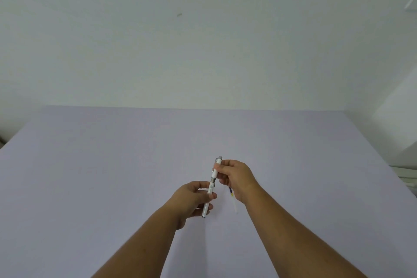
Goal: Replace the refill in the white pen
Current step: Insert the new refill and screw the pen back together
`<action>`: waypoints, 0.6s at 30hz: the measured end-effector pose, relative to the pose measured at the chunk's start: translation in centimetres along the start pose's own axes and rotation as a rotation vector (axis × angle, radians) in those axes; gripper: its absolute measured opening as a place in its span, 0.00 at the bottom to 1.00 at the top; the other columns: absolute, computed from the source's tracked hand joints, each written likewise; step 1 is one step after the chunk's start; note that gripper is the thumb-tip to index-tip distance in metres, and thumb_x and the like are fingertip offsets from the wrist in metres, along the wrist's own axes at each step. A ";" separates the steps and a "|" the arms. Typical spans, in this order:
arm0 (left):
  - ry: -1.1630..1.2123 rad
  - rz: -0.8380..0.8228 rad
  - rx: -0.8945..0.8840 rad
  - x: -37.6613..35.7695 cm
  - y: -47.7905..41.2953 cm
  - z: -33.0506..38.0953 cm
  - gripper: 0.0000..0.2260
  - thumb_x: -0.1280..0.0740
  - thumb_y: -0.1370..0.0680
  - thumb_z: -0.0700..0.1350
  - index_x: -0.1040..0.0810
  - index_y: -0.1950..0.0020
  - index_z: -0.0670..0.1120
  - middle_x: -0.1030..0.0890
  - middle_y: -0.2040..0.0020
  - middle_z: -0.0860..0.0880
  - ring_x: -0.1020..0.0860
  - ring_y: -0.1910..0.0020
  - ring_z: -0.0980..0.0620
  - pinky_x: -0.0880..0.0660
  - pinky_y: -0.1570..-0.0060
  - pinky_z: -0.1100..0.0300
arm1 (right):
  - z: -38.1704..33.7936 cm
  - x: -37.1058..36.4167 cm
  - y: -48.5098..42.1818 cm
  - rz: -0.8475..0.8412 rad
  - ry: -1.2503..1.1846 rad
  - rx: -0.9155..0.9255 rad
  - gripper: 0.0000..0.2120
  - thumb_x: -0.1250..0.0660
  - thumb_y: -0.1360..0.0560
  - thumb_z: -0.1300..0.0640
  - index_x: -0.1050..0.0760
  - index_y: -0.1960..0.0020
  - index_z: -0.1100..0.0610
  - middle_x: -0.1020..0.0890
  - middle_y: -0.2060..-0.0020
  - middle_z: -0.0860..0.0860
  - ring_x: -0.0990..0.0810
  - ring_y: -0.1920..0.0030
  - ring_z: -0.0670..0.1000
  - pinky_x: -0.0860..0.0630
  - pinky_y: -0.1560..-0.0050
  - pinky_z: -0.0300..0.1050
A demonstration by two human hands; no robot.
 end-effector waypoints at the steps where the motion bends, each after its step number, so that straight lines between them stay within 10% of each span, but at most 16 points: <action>1: -0.001 0.001 -0.007 -0.1 0.1 0.1 0.08 0.29 0.26 0.38 0.19 0.49 0.46 0.15 0.52 0.43 0.18 0.62 0.48 0.19 0.60 0.57 | 0.1 -0.1 0.3 -0.013 0.012 -0.003 0.02 0.30 0.27 0.60 0.19 0.59 0.56 0.15 0.65 0.52 0.19 0.63 0.49 0.23 0.63 0.40; 18: -0.087 0.052 -0.050 -0.6 0.7 0.2 0.06 0.30 0.26 0.36 0.20 0.50 0.43 0.17 0.52 0.40 0.19 0.65 0.48 0.19 0.63 0.57 | 1.1 0.4 1.7 -0.020 0.066 -0.040 0.03 0.28 0.29 0.59 0.19 0.60 0.58 0.16 0.67 0.52 0.21 0.69 0.47 0.23 0.66 0.36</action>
Point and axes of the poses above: each hand's wrist, its own y-axis away from the middle knuckle, its own x-axis out of the back of the hand, z = x × y, the point moved 10 cm from there along -y, towards the middle knuckle
